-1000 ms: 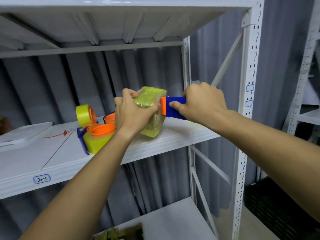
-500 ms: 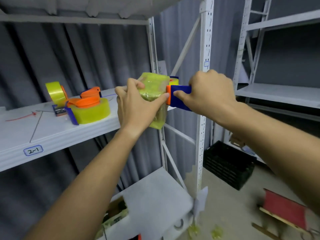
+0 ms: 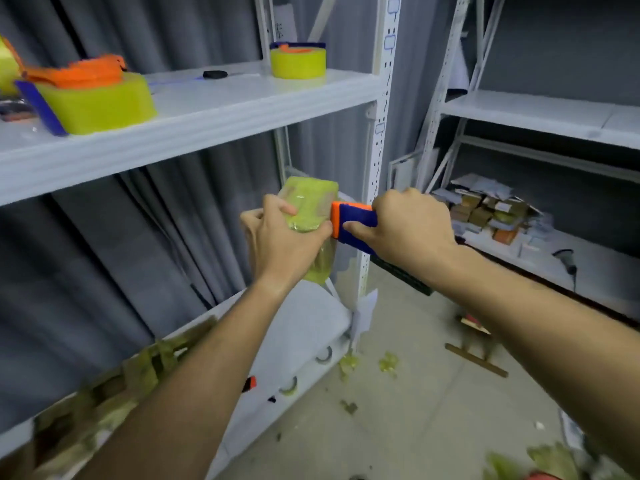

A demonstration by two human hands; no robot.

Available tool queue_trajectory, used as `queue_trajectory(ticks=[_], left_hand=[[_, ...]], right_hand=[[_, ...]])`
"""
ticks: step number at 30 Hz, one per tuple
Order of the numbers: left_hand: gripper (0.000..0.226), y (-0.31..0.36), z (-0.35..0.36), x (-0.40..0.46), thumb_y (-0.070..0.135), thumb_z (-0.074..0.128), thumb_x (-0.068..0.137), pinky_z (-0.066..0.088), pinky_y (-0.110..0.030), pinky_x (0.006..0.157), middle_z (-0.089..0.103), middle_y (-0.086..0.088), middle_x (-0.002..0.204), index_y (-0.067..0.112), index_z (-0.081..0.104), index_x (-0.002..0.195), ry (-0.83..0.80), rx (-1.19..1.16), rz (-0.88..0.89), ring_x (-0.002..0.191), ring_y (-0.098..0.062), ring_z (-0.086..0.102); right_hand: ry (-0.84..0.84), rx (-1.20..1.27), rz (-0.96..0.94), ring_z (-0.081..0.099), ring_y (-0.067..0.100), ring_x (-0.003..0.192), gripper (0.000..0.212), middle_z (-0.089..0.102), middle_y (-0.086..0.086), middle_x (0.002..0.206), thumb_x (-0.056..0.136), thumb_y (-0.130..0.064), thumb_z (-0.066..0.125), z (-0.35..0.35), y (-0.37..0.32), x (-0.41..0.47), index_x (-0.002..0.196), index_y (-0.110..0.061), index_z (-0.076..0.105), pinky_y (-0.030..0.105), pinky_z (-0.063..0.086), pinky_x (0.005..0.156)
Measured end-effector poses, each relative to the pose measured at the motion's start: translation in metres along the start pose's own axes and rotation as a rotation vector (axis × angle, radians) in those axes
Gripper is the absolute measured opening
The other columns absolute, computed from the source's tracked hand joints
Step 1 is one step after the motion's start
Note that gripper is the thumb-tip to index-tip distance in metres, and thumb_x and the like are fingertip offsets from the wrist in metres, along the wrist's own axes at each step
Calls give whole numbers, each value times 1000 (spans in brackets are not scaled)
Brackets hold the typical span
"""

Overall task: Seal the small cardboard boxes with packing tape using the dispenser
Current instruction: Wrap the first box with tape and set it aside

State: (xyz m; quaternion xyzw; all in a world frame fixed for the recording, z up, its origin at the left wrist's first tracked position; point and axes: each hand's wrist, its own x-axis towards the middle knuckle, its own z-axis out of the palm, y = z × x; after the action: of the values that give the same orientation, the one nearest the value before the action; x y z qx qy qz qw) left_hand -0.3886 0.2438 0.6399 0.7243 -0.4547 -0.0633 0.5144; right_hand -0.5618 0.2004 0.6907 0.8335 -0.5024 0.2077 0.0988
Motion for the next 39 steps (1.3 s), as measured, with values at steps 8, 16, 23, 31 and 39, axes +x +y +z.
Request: queue_trajectory(ticks=[8, 16, 23, 31, 39], left_hand=[[43, -107, 62, -10, 46, 81, 54, 28, -5, 63, 39, 5, 114, 37, 52, 86, -100, 52, -199, 89, 38, 26], [43, -215, 140, -12, 50, 89, 59, 33, -4, 58, 33, 12, 111, 37, 55, 82, -92, 116, -327, 82, 5, 52], [48, -314, 208, -4, 58, 89, 58, 36, -8, 55, 42, 3, 114, 38, 55, 85, -27, 165, -429, 79, -3, 55], [60, -414, 271, 29, 60, 87, 61, 35, -2, 61, 55, -6, 111, 22, 60, 98, 35, 205, -474, 80, -11, 55], [73, -474, 330, 56, 63, 85, 62, 37, 3, 59, 51, -6, 109, 15, 59, 110, 108, 259, -525, 72, -3, 45]], right_hand=[[-232, 47, 39, 38, 20, 47, 42, 42, 1, 58, 83, -48, 59, 136, 2, -17, 62, -18, 39, 26, 21, 44], [-367, 145, 11, 56, 29, 65, 34, 57, 6, 75, 96, -46, 52, 284, 4, -14, 79, -15, 53, 31, 38, 54], [-365, 221, -68, 45, 26, 60, 30, 40, -3, 63, 100, -46, 47, 415, 1, -2, 83, -23, 40, 30, 27, 50], [-462, 315, -61, 43, 21, 59, 30, 38, -5, 62, 100, -46, 48, 535, 3, 24, 92, -18, 56, 29, 32, 51], [-491, 299, -56, 50, 27, 65, 31, 47, 2, 70, 101, -45, 49, 611, 24, 66, 87, -17, 50, 32, 39, 58]])
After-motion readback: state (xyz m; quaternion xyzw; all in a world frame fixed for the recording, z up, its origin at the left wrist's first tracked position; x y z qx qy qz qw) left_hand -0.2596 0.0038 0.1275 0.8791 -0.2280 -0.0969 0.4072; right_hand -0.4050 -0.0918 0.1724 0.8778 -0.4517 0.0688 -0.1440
